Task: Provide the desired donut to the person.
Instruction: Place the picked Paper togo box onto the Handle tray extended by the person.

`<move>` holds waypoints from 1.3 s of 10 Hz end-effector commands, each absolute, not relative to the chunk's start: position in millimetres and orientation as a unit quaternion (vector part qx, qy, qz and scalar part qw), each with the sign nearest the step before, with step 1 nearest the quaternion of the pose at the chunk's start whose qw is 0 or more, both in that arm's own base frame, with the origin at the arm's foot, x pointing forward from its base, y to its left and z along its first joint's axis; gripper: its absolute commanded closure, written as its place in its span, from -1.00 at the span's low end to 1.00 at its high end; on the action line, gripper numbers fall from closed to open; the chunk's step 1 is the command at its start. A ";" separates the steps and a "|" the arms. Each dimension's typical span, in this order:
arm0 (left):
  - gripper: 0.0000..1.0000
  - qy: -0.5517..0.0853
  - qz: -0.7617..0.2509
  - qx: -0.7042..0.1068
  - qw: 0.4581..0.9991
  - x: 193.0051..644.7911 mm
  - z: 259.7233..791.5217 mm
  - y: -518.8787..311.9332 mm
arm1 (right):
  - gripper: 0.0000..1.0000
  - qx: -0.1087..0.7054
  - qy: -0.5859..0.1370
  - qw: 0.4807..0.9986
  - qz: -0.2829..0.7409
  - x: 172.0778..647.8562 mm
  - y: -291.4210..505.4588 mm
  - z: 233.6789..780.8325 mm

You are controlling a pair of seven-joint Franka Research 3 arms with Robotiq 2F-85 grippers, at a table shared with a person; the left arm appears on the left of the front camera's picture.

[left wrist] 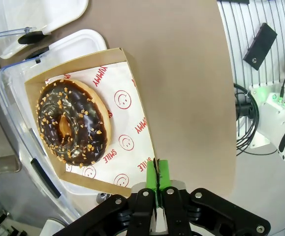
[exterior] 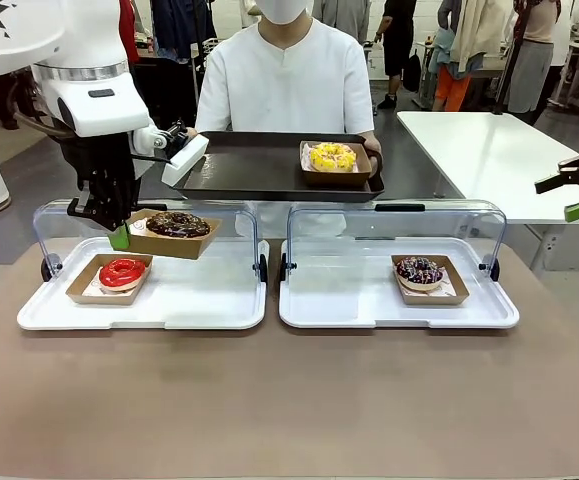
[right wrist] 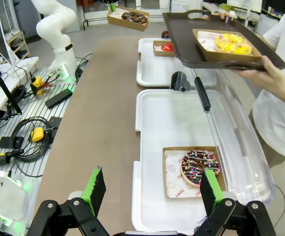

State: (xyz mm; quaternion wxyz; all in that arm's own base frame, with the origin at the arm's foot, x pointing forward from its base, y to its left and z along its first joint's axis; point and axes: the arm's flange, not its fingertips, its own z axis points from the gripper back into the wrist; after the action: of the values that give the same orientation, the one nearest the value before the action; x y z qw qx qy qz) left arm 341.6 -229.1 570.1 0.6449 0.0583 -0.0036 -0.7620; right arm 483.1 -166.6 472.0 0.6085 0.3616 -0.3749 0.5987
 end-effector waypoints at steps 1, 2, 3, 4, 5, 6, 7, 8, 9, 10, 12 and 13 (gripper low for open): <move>1.00 -0.007 -0.760 0.057 0.648 339.6 572.8 -228.8 | -1.00 0.364 -0.378 0.609 0.595 485.4 -166.5 472.9; 1.00 -0.007 -0.760 0.057 0.648 339.6 572.8 -228.8 | -1.00 0.364 -0.378 0.609 0.595 485.4 -166.5 472.9; 1.00 -0.007 -0.760 0.057 0.648 339.6 572.8 -228.8 | -1.00 0.364 -0.378 0.609 0.595 485.4 -166.5 472.9; 1.00 -0.007 -0.760 0.057 0.648 339.6 572.8 -228.8 | -1.00 0.364 -0.378 0.609 0.595 485.4 -166.5 472.9; 1.00 -0.007 -0.760 0.057 0.648 339.6 572.8 -228.8 | -1.00 0.364 -0.378 0.609 0.595 485.4 -166.5 472.9; 1.00 -0.007 -0.760 0.057 0.648 339.6 572.8 -228.8 | -1.00 0.364 -0.378 0.609 0.595 485.4 -166.5 472.9; 1.00 -0.007 -0.760 0.057 0.648 339.6 572.8 -228.8 | -1.00 0.364 -0.378 0.609 0.595 485.4 -166.5 472.9; 0.97 -0.004 -0.762 0.058 0.645 341.6 570.1 -229.1 | -1.00 0.364 -0.378 0.609 0.595 485.4 -166.5 472.9; 0.97 -0.003 -0.767 0.062 0.639 337.0 581.9 -227.6 | -1.00 0.364 -0.378 0.609 0.595 485.4 -166.5 472.9; 0.97 -0.011 -0.766 0.069 0.639 331.2 593.8 -227.2 | -1.00 0.364 -0.378 0.609 0.595 485.4 -166.5 472.9; 0.97 -0.029 -0.756 0.091 0.647 319.4 615.7 -226.6 | -1.00 0.364 -0.378 0.609 0.595 485.4 -166.5 472.9; 0.97 -0.040 -0.755 0.101 0.647 318.5 630.1 -225.8 | -1.00 0.364 -0.378 0.609 0.595 485.4 -166.5 472.9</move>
State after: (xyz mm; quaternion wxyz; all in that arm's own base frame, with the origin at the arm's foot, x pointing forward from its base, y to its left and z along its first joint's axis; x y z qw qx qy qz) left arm 322.0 -225.0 620.1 0.6415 0.0827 -0.0363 -0.7618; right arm 483.1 -166.6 472.0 0.6085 0.3616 -0.3748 0.5987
